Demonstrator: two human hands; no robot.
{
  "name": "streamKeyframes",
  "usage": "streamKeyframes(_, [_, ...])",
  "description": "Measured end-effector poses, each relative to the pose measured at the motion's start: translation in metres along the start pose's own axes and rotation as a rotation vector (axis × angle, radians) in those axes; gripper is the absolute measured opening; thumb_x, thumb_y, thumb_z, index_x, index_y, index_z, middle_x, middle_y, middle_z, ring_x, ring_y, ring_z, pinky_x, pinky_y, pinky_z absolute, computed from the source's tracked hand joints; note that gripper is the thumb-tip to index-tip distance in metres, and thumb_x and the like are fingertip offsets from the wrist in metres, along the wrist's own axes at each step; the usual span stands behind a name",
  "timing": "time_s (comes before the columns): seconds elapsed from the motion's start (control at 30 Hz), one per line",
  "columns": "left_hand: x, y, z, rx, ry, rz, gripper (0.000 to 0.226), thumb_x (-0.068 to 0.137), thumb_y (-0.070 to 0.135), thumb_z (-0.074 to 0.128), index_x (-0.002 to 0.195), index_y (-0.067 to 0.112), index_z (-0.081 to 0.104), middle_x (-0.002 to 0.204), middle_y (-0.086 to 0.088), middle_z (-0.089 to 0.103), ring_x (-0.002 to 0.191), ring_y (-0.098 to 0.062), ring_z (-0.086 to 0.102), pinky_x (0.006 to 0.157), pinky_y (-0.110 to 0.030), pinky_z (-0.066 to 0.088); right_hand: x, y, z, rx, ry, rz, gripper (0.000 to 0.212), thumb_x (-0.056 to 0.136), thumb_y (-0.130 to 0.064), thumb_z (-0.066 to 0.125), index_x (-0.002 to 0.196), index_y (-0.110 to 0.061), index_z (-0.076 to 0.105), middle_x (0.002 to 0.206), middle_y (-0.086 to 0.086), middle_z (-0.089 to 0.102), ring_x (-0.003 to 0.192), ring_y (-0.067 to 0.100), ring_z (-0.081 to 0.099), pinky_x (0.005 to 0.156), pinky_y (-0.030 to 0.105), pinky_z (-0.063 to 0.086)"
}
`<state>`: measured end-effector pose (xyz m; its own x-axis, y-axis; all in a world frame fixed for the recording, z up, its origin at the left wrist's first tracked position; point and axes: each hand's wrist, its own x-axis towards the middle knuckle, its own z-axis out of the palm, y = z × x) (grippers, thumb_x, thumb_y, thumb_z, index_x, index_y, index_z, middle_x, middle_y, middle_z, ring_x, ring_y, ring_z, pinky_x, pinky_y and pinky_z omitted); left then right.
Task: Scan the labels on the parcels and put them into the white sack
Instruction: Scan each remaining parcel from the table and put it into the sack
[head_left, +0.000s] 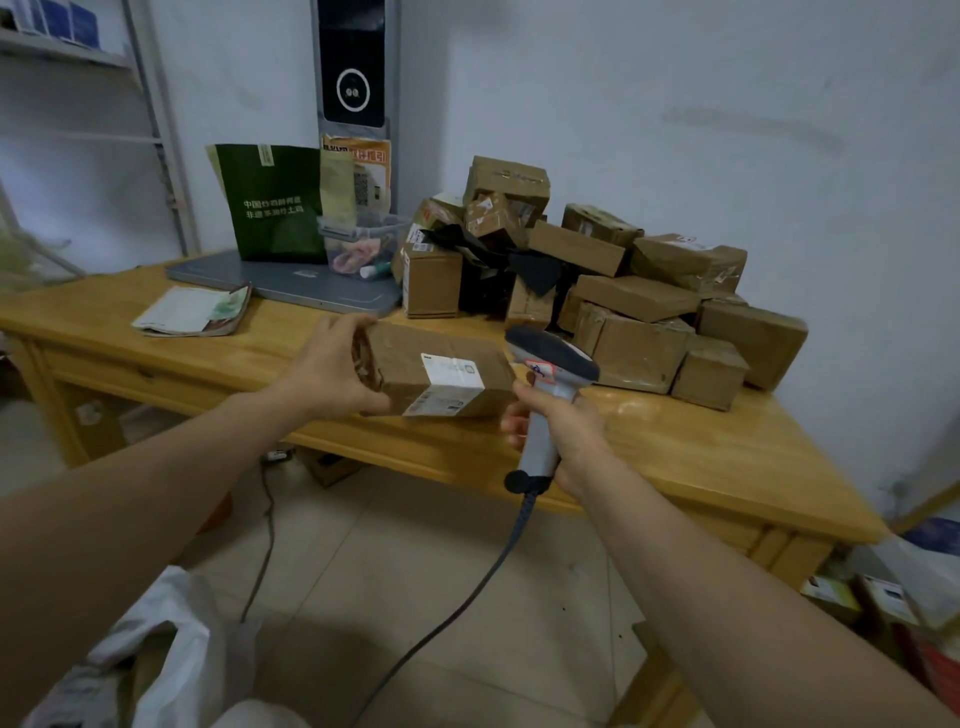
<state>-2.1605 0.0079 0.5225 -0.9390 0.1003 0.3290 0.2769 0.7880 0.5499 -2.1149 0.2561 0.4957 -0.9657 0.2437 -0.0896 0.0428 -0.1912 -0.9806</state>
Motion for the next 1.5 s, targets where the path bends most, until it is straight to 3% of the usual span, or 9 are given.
streamKeyframes(0.17, [0.001, -0.004, 0.004, -0.034, 0.068, 0.036, 0.106, 0.053, 0.021, 0.092, 0.141, 0.019, 0.034, 0.13, 0.0, 0.044, 0.112, -0.011, 0.041, 0.089, -0.026, 0.037, -0.012, -0.008, 0.003, -0.13, -0.131, 0.065, 0.016, 0.084, -0.015, 0.072, 0.08, -0.007, 0.059, 0.052, 0.003, 0.059, 0.041, 0.013, 0.052, 0.043, 0.023, 0.045])
streamKeyframes(0.3, [0.005, 0.001, 0.002, -0.367, 0.065, -0.255, 0.08, 0.069, 0.029, 0.083, 0.138, 0.017, 0.044, 0.111, 0.002, 0.056, 0.096, -0.015, 0.056, 0.076, -0.028, 0.05, -0.02, -0.012, 0.002, -0.157, -0.174, 0.055, 0.015, 0.082, -0.011, 0.073, 0.078, -0.007, 0.059, 0.053, 0.005, 0.058, 0.04, 0.014, 0.05, 0.042, 0.024, 0.043])
streamKeyframes(0.4, [0.008, 0.002, -0.005, -0.552, 0.015, -0.388, 0.064, 0.074, 0.034, 0.079, 0.13, 0.017, 0.052, 0.092, 0.0, 0.064, 0.08, -0.012, 0.063, 0.058, -0.025, 0.049, -0.025, -0.015, 0.005, -0.23, -0.176, 0.008, 0.017, 0.079, -0.01, 0.074, 0.078, -0.007, 0.057, 0.052, 0.003, 0.057, 0.039, 0.013, 0.049, 0.041, 0.023, 0.042])
streamKeyframes(0.6, [0.027, 0.011, -0.042, -0.426, 0.059, -0.312, 0.044, 0.075, 0.044, 0.075, 0.109, 0.02, 0.06, 0.089, 0.0, 0.061, 0.08, -0.013, 0.059, 0.058, -0.024, 0.04, -0.035, -0.017, 0.01, -0.478, -0.215, -0.146, 0.017, 0.079, -0.011, 0.073, 0.086, -0.009, 0.059, 0.057, 0.001, 0.055, 0.038, 0.01, 0.045, 0.039, 0.023, 0.04])
streamKeyframes(0.7, [0.033, 0.017, -0.061, -0.379, 0.068, -0.28, 0.036, 0.074, 0.039, 0.077, 0.101, 0.019, 0.063, 0.089, -0.002, 0.063, 0.08, -0.014, 0.06, 0.059, -0.023, 0.043, -0.037, -0.013, 0.019, -0.589, -0.215, -0.266, 0.022, 0.078, -0.014, 0.076, 0.09, -0.017, 0.058, 0.07, -0.002, 0.057, 0.055, 0.009, 0.053, 0.05, 0.023, 0.044])
streamKeyframes(0.87, [0.035, 0.031, -0.075, -0.313, 0.08, -0.228, 0.047, 0.075, 0.031, 0.077, 0.116, 0.012, 0.063, 0.085, 0.002, 0.059, 0.077, -0.011, 0.058, 0.058, -0.021, 0.041, -0.036, -0.016, 0.031, -0.642, -0.188, -0.426, 0.023, 0.077, -0.015, 0.075, 0.083, -0.025, 0.055, 0.071, -0.008, 0.057, 0.071, 0.014, 0.056, 0.057, 0.022, 0.042])
streamKeyframes(1.0, [0.033, 0.035, -0.079, -0.287, 0.04, -0.202, 0.042, 0.076, 0.029, 0.077, 0.113, 0.011, 0.066, 0.097, -0.005, 0.064, 0.094, -0.021, 0.061, 0.069, -0.025, 0.048, -0.038, -0.019, 0.035, -0.629, -0.213, -0.437, 0.026, 0.078, -0.016, 0.074, 0.08, -0.031, 0.053, 0.071, -0.009, 0.057, 0.071, 0.013, 0.056, 0.059, 0.024, 0.044])
streamKeyframes(1.3, [0.033, 0.043, -0.083, -0.273, 0.045, -0.209, 0.046, 0.076, 0.026, 0.077, 0.114, 0.006, 0.064, 0.095, -0.007, 0.064, 0.096, -0.024, 0.062, 0.085, -0.036, 0.053, -0.042, -0.026, 0.034, -0.646, -0.235, -0.518, 0.029, 0.079, -0.01, 0.072, 0.085, -0.031, 0.053, 0.084, -0.01, 0.062, 0.091, 0.015, 0.063, 0.075, 0.028, 0.054])
streamKeyframes(1.5, [0.035, 0.041, -0.081, -0.264, 0.061, -0.201, 0.048, 0.076, 0.028, 0.077, 0.118, 0.009, 0.063, 0.098, -0.007, 0.064, 0.087, -0.019, 0.061, 0.068, -0.026, 0.049, -0.042, -0.025, 0.036, -0.661, -0.237, -0.513, 0.026, 0.079, -0.01, 0.071, 0.088, -0.028, 0.055, 0.085, -0.009, 0.062, 0.091, 0.015, 0.063, 0.074, 0.027, 0.053])
